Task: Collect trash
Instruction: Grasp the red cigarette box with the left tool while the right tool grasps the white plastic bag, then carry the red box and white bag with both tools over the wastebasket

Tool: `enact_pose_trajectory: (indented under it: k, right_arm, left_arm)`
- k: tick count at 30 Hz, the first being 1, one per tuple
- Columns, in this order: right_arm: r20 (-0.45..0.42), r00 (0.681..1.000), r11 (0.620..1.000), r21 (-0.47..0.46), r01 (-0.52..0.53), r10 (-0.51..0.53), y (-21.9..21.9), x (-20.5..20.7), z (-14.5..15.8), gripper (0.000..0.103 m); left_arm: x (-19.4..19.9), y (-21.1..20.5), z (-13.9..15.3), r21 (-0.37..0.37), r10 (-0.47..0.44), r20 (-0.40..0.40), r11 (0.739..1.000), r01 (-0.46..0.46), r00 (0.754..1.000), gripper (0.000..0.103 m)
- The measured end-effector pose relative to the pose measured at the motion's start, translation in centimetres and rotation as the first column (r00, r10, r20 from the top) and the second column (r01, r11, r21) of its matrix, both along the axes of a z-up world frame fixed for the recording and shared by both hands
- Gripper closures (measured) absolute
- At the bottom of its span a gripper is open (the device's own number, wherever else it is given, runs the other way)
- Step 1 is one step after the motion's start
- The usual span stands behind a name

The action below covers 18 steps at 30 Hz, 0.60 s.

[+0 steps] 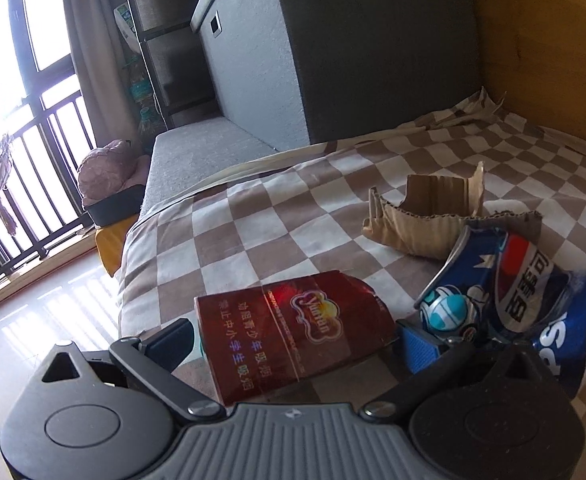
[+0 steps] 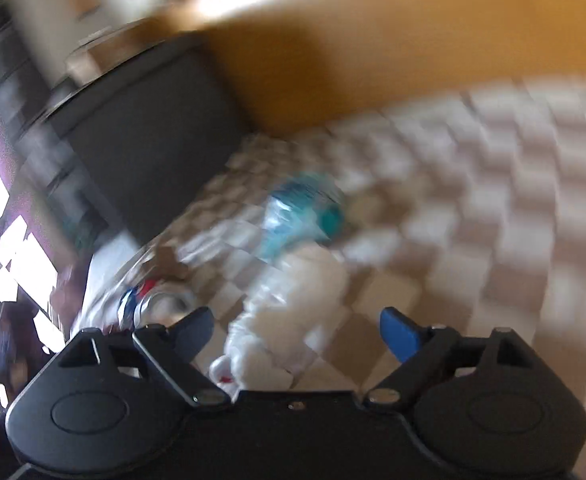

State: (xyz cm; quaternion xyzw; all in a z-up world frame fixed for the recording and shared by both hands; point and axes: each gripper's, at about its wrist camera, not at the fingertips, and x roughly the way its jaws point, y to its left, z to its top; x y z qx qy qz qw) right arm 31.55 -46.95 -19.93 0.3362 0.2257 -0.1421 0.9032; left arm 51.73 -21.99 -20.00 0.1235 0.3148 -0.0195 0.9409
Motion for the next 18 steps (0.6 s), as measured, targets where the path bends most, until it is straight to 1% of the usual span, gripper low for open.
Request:
enact_pose_trajectory:
  k: [1, 2, 3, 4, 6, 7, 8, 9, 10, 11, 12, 13, 14, 16, 18]
  right_arm:
    - [-0.006, 0.999, 0.999, 0.021, 0.035, -0.035, 0.2, 0.2, -0.6, 0.013]
    - [0.017, 0.998, 0.998, -0.013, 0.058, -0.058, 0.8, 0.2, -0.6, 0.013]
    - [0.009, 0.998, 0.997, -0.026, 0.068, -0.068, 1.3, 0.4, -0.5, 0.013]
    - [0.013, 0.997, 0.997, -0.028, 0.072, -0.071, 1.9, 0.5, -0.5, 0.013]
    - [0.034, 0.998, 0.998, -0.012, 0.059, -0.059, 2.6, 0.6, -0.8, 0.013]
    - [0.04, 0.997, 0.998, -0.014, 0.061, -0.06, 2.8, 0.3, -0.9, 0.015]
    - [0.04, 0.997, 0.998, -0.019, 0.065, -0.065, 2.9, 0.3, -1.0, 0.021]
    - [0.038, 0.997, 0.997, -0.016, 0.071, -0.07, 2.7, 0.1, -0.9, 0.025]
    - [0.041, 0.996, 0.997, -0.007, 0.076, -0.076, 2.5, -0.1, -1.0, 0.036]
    - [0.043, 0.996, 0.997, 0.005, 0.076, -0.076, 2.3, -0.3, -1.2, 0.05]
    - [0.056, 0.997, 0.998, 0.028, 0.058, -0.06, 2.0, -0.2, -1.4, 0.055]
    - [0.07, 0.997, 0.997, 0.061, 0.037, -0.041, 1.7, 0.1, -1.5, 0.057]
    - [0.068, 0.997, 0.998, 0.056, 0.03, -0.034, 1.8, 0.5, -1.5, 0.058]
    - [0.065, 0.998, 1.0, 0.005, 0.006, -0.006, 2.2, 0.6, -1.0, 0.059]
    - [0.069, 0.997, 1.0, -0.024, -0.019, 0.021, 2.7, 0.6, -0.7, 0.059]
  left_arm:
    - [0.1, 0.1, 0.0, -0.008, 0.001, -0.003, 1.0, -0.001, 1.0, 0.0]
    - [0.2, 0.2, 0.0, -0.022, 0.003, -0.006, 1.0, -0.003, 1.0, 0.001]
    - [0.2, 0.4, 0.0, -0.037, 0.003, -0.01, 0.999, -0.004, 1.0, 0.003]
    - [0.2, 0.5, 0.0, -0.039, 0.011, -0.007, 0.999, -0.011, 1.0, 0.006]
    - [-0.1, 0.7, 0.1, -0.034, 0.015, 0.009, 0.999, -0.014, 1.0, 0.006]
    - [-0.3, 0.7, 0.1, -0.035, 0.005, 0.012, 0.999, -0.005, 1.0, 0.007]
    - [-0.4, 0.8, 0.2, -0.036, -0.004, 0.012, 0.999, 0.004, 1.0, 0.008]
    - [-0.6, 0.8, 0.3, -0.036, -0.008, 0.018, 0.999, 0.009, 1.0, 0.008]
    - [-0.8, 0.9, 0.4, -0.035, -0.012, 0.027, 0.999, 0.013, 1.0, 0.008]
    - [-1.0, 0.9, 0.5, -0.036, -0.018, 0.035, 0.999, 0.019, 0.999, 0.008]
    - [-1.3, 1.0, 0.7, -0.039, -0.023, 0.042, 0.999, 0.024, 0.999, 0.008]
    - [-1.5, 1.2, 0.9, -0.045, -0.025, 0.049, 0.999, 0.027, 0.998, 0.008]
    - [-1.8, 1.3, 1.1, -0.052, -0.028, 0.055, 0.998, 0.031, 0.998, 0.008]
    - [-2.3, 1.7, 1.7, -0.071, -0.037, 0.063, 0.997, 0.041, 0.997, 0.008]
    - [-3.0, 2.2, 2.3, -0.085, -0.042, 0.074, 0.995, 0.048, 0.996, 0.008]
